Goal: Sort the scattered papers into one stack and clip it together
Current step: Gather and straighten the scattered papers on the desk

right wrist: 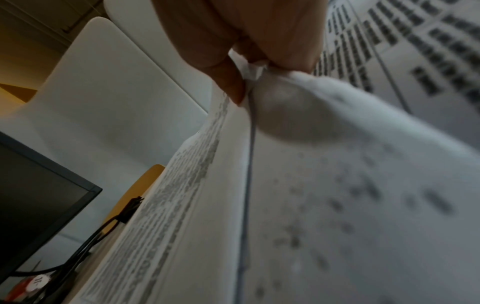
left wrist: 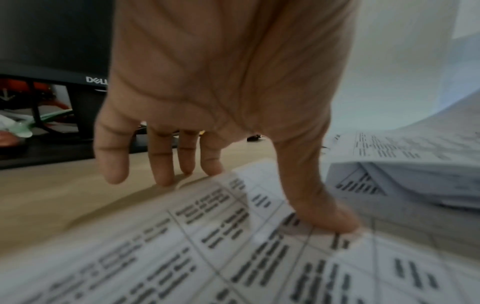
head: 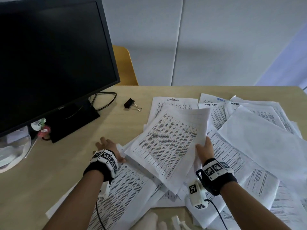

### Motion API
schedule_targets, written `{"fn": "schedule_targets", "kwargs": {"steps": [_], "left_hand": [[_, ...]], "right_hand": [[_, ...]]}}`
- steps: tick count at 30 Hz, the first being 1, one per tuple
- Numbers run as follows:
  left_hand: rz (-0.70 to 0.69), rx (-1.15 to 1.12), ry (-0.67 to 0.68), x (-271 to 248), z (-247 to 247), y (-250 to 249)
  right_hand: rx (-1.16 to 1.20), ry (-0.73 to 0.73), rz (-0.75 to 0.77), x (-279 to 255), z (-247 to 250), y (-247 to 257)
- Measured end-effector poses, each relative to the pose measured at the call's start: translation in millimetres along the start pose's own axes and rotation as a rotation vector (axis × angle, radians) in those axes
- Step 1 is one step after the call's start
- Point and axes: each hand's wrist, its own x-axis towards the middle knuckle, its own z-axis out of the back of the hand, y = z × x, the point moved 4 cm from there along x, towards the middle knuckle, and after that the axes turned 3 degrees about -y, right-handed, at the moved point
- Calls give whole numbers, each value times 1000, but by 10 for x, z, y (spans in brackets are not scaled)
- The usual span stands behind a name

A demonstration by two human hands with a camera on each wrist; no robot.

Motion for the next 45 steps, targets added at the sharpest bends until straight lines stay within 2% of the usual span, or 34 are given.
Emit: {"fn": "schedule_targets", "kwargs": {"steps": [2, 5, 7, 9, 14, 18, 20, 22, 25, 28, 31, 33, 35, 37, 39, 42, 45], "left_hand": [[9, 11, -2, -5, -29, -22], [-55, 50, -8, -46, -47, -115], [-95, -19, 22, -80, 6, -148], [-104, -163, -5, -100, 157, -120], [-153, -476, -369, -303, 938, -119], [-436, -672, -647, -803, 1756, -356], [-572, -825, -717, -1022, 2023, -442], [-652, -1023, -648, -1130, 2139, -514], [-714, -1277, -476, -1125, 2144, -657], [-625, -1321, -380, -922, 1952, -823], [-506, -1243, -250, -673, 1543, -1002], [-430, -1083, -216, -500, 1205, -1092], [-362, -957, -166, -406, 874, -1137], [-315, -898, -122, -317, 590, -1157], [-275, -871, -122, -269, 423, -1149], [-247, -883, -129, -208, 289, -1153], [-275, -860, -121, -173, 249, -1156]], "right_hand": [[-22, -11, 0, 29, -6, -33], [-17, -22, -5, 81, 9, -87], [15, -37, -12, 113, 53, -119], [38, -54, -2, 146, 102, -148], [54, -27, 10, 142, 175, -148], [45, 22, 38, 91, 171, -99], [26, 30, 66, 100, 157, -96], [15, 38, 78, 112, 150, -104], [-11, 59, 100, 97, 172, -93], [-8, 70, 127, 136, 163, -126], [-50, 122, 133, 148, 124, -137], [-5, 159, 113, 146, 108, -127], [101, 206, 31, 144, 96, -141], [185, 233, -39, 123, 92, -164], [194, 263, -27, 96, 77, -155], [40, 329, 77, 52, 32, -101], [-223, 280, 159, 100, -3, -132]]}}
